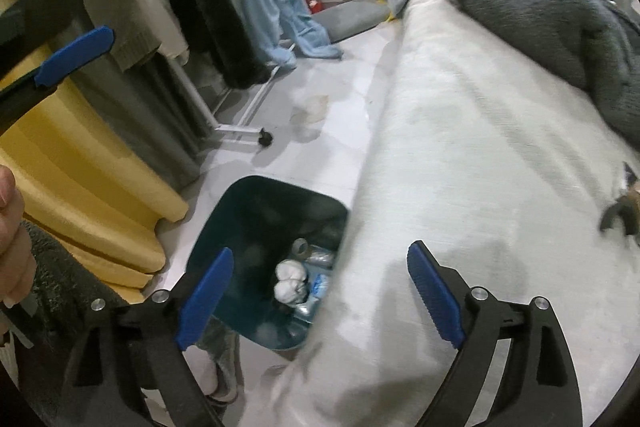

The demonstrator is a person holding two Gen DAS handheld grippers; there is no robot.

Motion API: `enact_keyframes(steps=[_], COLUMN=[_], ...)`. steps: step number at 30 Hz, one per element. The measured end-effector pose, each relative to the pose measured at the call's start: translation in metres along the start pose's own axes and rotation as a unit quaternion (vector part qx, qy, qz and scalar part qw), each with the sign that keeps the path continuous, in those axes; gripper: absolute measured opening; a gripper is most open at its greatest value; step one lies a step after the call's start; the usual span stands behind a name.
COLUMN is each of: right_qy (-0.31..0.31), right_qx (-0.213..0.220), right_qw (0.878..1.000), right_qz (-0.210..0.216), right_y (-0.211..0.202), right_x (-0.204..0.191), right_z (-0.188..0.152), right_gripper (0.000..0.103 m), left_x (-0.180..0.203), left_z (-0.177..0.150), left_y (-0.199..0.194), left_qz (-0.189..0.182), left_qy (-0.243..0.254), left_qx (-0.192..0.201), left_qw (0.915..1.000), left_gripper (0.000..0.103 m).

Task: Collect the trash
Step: 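Move both tools back over the bed toward the black piece and bubble wrap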

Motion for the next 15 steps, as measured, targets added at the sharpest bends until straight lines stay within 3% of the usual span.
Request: enact_keyframes(steps=[15], right_qy=[0.02], right_qx=[0.053], right_qw=[0.997], right_qz=[-0.055], right_y=[-0.059], right_x=[0.057], right_z=[-0.01], right_gripper=[0.093], left_x=[0.061], left_z=[-0.007], left_y=[0.023], left_qz=[-0.027], left_qy=[0.018], left_qx=[-0.014], left_qw=[0.9994], left_gripper=[0.096])
Point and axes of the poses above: each gripper's, at about its wrist camera, not at the fingertips, and y roughly the way its jaws point, x to its right, z to its top, the point moved 7 cm from there along y, roughly the way its jaws point, and after that the axes turned 4 degrees about x, right-handed, at the moved point
